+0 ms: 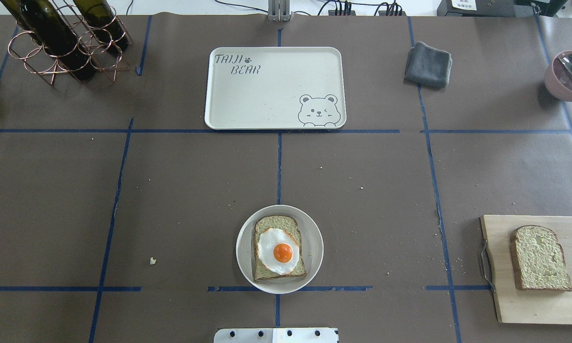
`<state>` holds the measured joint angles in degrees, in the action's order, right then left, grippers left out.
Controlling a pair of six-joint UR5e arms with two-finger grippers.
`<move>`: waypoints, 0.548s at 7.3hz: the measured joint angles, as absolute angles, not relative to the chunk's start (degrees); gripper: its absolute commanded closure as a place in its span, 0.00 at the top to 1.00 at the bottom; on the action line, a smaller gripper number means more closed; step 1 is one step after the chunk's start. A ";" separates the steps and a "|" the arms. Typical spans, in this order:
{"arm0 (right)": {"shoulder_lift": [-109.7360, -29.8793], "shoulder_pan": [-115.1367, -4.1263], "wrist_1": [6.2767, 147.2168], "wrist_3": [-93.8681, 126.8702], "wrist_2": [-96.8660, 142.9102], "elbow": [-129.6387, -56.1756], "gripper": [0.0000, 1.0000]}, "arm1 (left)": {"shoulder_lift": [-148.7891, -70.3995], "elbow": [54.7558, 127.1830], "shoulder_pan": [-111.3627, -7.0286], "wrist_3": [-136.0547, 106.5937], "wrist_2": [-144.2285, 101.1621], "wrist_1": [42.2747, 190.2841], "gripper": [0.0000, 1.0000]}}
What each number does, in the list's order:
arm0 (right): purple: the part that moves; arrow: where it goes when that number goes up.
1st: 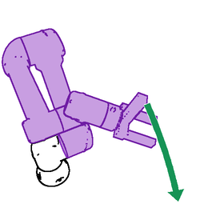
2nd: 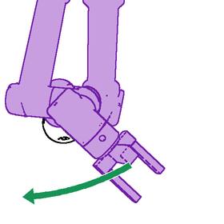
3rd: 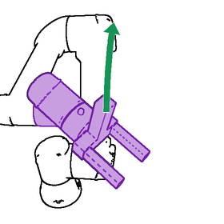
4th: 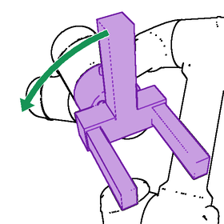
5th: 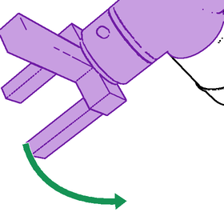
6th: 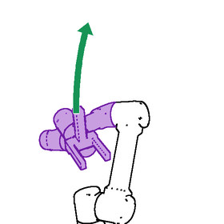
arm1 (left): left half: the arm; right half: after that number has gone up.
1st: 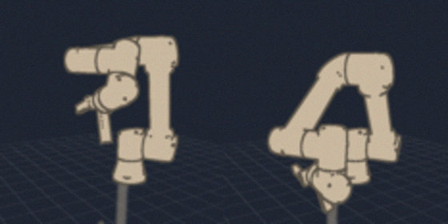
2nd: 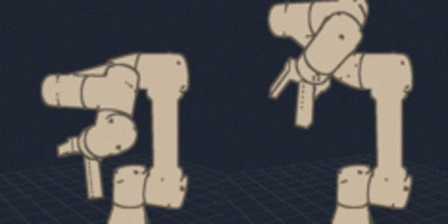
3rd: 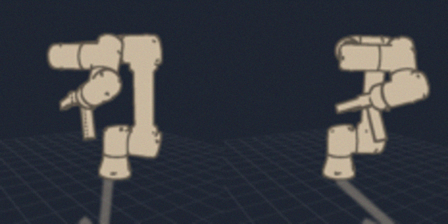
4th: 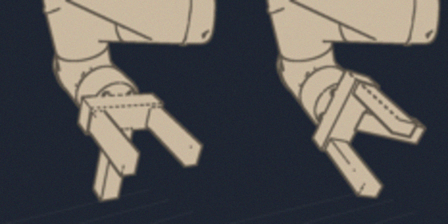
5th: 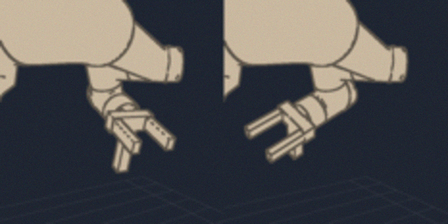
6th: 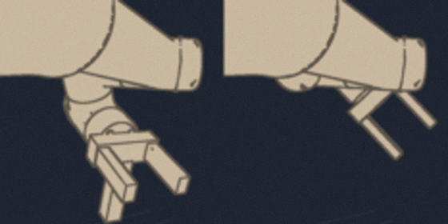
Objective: Make sandwich and place on tray
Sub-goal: 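Move the right gripper down toward the bread slice on the cutting board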
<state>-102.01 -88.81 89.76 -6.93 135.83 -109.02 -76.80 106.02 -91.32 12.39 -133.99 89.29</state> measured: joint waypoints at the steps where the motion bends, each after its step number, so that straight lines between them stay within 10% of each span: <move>1: -103.03 -87.54 86.23 -2.60 136.60 -109.26 0.99 | -76.88 106.08 -91.32 12.39 -134.02 89.32 1.00; 4: -110.64 -77.04 61.28 21.35 136.95 -109.04 0.97 | -76.98 106.16 -91.32 12.39 -134.11 89.51 1.00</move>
